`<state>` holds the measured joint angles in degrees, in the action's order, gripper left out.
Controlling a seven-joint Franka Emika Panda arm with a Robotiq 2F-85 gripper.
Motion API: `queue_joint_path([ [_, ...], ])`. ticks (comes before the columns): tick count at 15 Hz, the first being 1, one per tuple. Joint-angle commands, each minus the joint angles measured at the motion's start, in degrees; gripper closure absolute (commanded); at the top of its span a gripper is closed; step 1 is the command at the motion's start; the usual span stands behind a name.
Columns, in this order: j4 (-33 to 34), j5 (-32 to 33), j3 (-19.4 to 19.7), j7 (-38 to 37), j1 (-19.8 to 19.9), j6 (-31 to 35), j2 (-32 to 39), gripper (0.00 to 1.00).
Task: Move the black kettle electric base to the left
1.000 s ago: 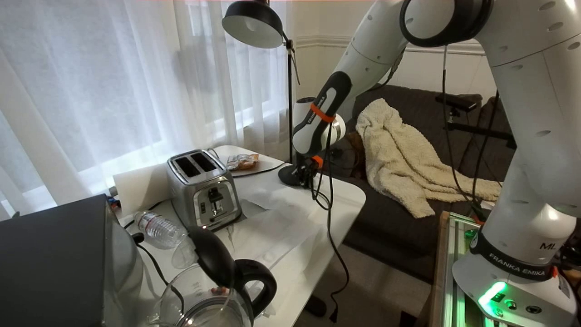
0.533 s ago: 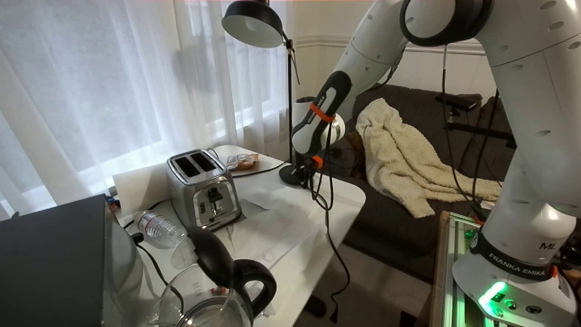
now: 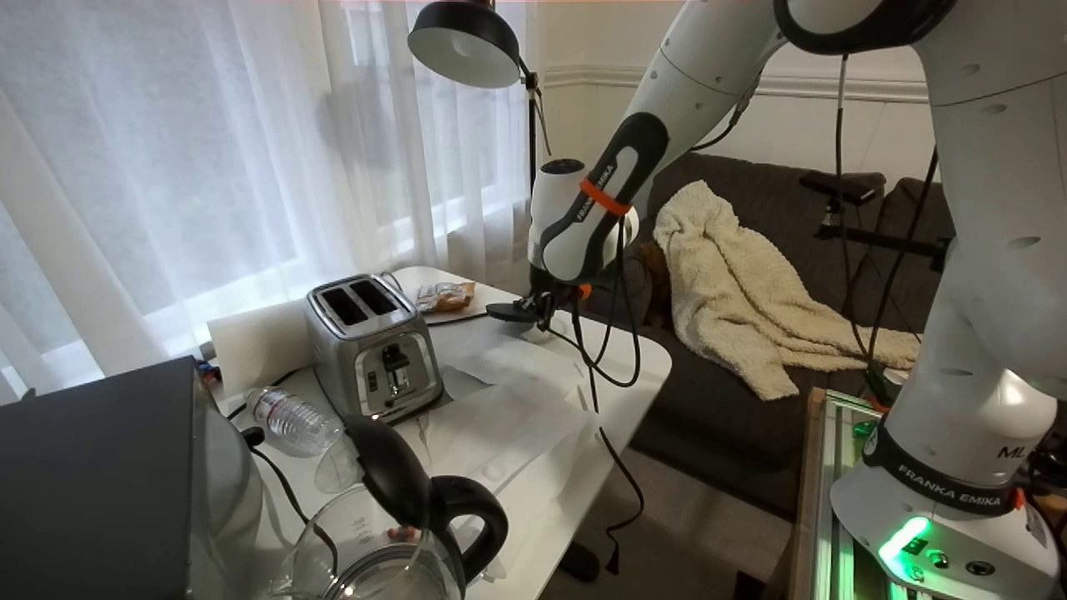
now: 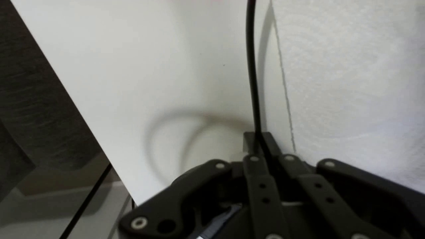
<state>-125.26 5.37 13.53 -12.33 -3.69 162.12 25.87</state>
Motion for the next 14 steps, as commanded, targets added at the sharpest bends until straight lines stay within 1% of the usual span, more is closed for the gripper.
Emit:
queue_joint_path([
  [1,-8.2,6.1,3.3,-1.6,-4.0,3.1,-8.5,0.98],
  [3,-11.8,11.0,5.3,-2.6,-6.5,4.8,-12.0,0.98],
  [5,-15.5,19.6,8.6,-5.1,-10.0,4.8,-15.8,0.98],
  [7,-18.9,28.9,12.1,-7.4,-13.9,3.4,-19.9,0.98],
  [8,-20.6,33.7,13.1,-8.5,-15.2,2.2,-22.4,0.98],
  [10,-23.3,42.2,13.8,-10.9,-16.8,-0.3,-27.1,0.98],
  [11,-25.1,44.9,13.2,-11.0,-16.9,-1.7,-29.5,0.98],
  [13,-28.3,49.6,12.1,-10.8,-16.8,-3.9,-34.1,0.98],
  [14,-30.9,48.9,11.5,-7.6,-16.9,-5.4,-36.8,0.98],
])
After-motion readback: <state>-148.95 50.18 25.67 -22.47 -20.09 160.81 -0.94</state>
